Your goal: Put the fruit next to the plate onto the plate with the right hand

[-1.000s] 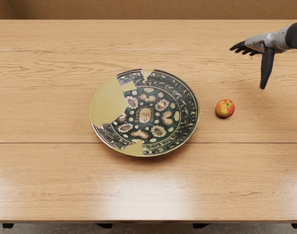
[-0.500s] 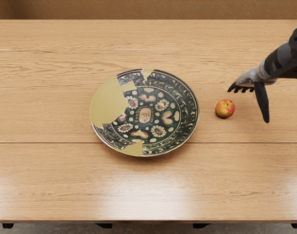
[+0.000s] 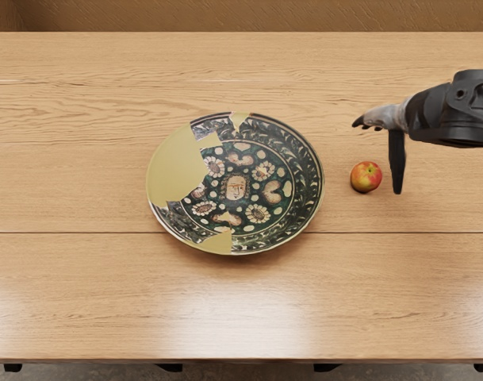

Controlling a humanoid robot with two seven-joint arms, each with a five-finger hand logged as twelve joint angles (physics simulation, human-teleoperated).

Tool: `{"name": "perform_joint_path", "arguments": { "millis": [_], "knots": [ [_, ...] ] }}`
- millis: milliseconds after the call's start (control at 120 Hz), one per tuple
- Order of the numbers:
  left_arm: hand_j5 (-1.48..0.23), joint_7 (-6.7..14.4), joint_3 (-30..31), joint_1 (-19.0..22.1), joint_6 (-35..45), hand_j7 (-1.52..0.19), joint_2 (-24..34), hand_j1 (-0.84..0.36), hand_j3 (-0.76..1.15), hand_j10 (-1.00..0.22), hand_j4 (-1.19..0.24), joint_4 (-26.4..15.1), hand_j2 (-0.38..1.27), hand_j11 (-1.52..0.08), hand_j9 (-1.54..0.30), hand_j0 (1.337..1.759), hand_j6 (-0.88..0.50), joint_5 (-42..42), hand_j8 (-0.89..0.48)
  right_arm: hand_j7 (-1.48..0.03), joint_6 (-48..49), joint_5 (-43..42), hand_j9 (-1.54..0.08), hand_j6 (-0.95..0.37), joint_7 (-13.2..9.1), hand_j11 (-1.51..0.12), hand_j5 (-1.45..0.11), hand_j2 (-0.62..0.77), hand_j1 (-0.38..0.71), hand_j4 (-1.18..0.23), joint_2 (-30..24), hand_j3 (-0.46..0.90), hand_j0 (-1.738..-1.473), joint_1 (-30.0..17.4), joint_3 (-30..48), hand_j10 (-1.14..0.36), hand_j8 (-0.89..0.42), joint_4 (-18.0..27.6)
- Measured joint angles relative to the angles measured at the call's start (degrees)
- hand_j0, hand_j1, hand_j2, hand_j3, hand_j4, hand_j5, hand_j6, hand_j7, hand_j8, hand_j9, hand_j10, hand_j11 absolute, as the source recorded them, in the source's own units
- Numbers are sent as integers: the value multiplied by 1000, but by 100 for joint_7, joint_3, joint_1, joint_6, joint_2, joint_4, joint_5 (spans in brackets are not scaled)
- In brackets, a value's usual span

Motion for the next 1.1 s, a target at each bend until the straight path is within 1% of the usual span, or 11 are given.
{"name": "perform_joint_path", "arguments": {
  "millis": [125, 283, 450, 733, 908, 1100],
  "knots": [
    [0, 0, 0, 0, 0, 0, 0, 349, 0, 0, 0, 0, 0, 0, 0, 1658, 0, 0, 0, -31, -616, -139, -31, -27, -9, -31, -31, -4, -321, -26, -188, 0, -1658, -180, 3, -25, -26, 439],
    [0, 0, 0, 0, 0, 0, 0, 349, 0, 0, 0, 0, 0, 0, 0, 1658, 0, 0, 0, -32, -1219, -379, -33, -29, -17, -33, -33, -4, -320, -28, -224, 0, -1658, -508, 4, -27, -28, 613],
    [0, 0, 0, 0, 0, 0, 0, 349, 0, 0, 0, 0, 0, 0, 0, 1658, 0, 0, 0, -75, -1419, -526, -76, -62, -32, -75, -76, -10, -281, -61, -99, 0, -1658, -638, 11, -60, -61, 650],
    [0, 0, 0, 0, 0, 0, 0, 349, 0, 0, 0, 0, 0, 0, 0, 1658, 0, 0, 0, -110, -1448, -749, -110, -89, -47, -110, -110, -16, -249, -87, 102, 0, -1658, -663, -32, -87, -88, 657],
    [0, 0, 0, 4, 0, 0, 0, 349, 0, 0, 0, 0, 0, 0, 0, 1658, 0, 0, 0, -174, -1451, -769, -175, -138, -47, -175, -175, -25, -189, -137, 121, 0, -1658, -670, -84, -136, -137, 636],
    [0, 0, 0, 0, 0, 0, 0, 349, 0, 0, 0, 0, 0, 0, 0, 1658, 0, 0, 0, -217, -1452, -774, -217, -171, -48, -217, -218, -32, -150, -170, 123, 0, -1658, -680, -175, -169, -170, 458]
  ]
}}
